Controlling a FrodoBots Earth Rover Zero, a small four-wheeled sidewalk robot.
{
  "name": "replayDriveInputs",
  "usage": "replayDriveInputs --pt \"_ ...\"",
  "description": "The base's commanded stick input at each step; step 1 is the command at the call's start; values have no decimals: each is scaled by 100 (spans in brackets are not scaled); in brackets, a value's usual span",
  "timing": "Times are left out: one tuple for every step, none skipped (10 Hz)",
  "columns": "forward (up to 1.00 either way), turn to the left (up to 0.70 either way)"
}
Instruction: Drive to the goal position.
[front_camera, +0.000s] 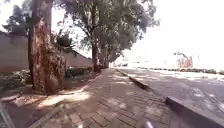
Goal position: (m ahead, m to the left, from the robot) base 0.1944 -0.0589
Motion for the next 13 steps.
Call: replayDriveInputs --pt "70 0" --pt "70 0" --pt "70 0" --pt "70 0" --pt "70 0" --pt "70 0" --pt "70 0" --pt "70 0" --pt "70 0" --pt "70 0" --pt "70 0" --pt "70 0" --pt "70 0"
